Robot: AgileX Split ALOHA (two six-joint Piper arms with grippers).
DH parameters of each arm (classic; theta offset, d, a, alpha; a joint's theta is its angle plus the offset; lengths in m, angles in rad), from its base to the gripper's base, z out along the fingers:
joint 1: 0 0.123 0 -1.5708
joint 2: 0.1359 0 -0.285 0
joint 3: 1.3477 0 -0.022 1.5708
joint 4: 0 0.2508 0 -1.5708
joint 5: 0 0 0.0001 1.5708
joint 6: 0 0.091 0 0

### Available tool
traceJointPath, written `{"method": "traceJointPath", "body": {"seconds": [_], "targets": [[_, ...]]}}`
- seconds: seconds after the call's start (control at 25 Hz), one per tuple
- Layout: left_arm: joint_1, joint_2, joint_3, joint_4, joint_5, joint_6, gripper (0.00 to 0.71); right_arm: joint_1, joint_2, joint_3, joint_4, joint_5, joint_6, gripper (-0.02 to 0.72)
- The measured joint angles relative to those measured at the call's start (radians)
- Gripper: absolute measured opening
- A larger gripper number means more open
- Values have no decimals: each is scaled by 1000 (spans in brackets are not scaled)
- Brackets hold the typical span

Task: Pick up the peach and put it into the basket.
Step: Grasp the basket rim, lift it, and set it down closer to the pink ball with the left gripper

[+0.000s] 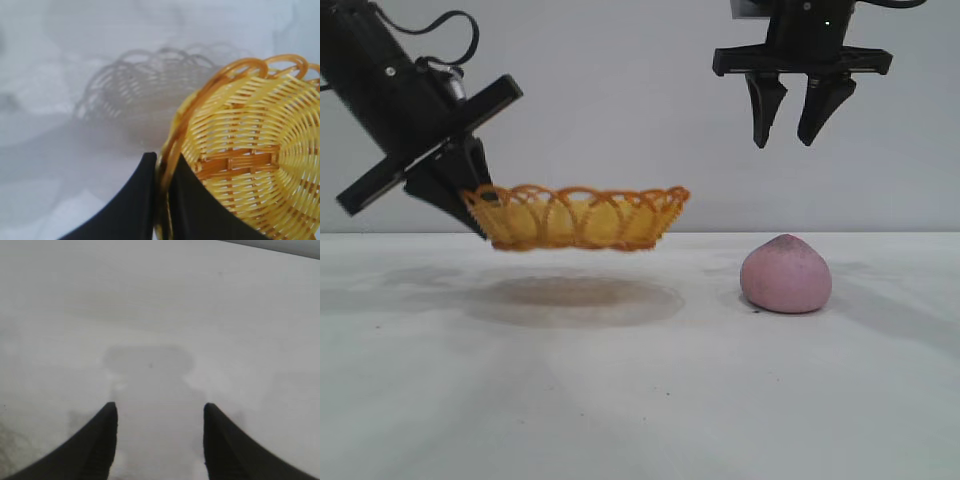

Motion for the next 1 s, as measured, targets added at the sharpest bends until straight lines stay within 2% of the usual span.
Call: {"method": "traceJointPath", "body": {"seconds": [0.16,0.4,0.44,0.52,0.64,0.72,0.88,0.92,1.0], "targets": [[-40,-32,112,-51,-75,16,0,0,-5,0,4,-4,0,372],[-69,-33,180,-151,-131,57,0,0,-5,0,19,-8,0,372],[-70,-33,188,-152,-135,58,69,0,-5,0,21,-10,-2,372],[-70,-33,188,-155,-135,61,69,0,-5,0,25,-10,-6,372],[-70,-33,188,-166,-133,62,255,0,-5,0,27,-12,-10,372],[-70,-33,188,-167,-129,62,334,0,-5,0,27,-12,-11,372],[-70,-58,188,-121,-125,62,333,0,-5,0,29,-12,-20,372],[-70,-70,188,-112,-123,62,375,0,-5,0,32,-12,-20,372],[-70,-94,188,-93,-119,62,359,0,-5,0,36,-12,-22,372]]}}
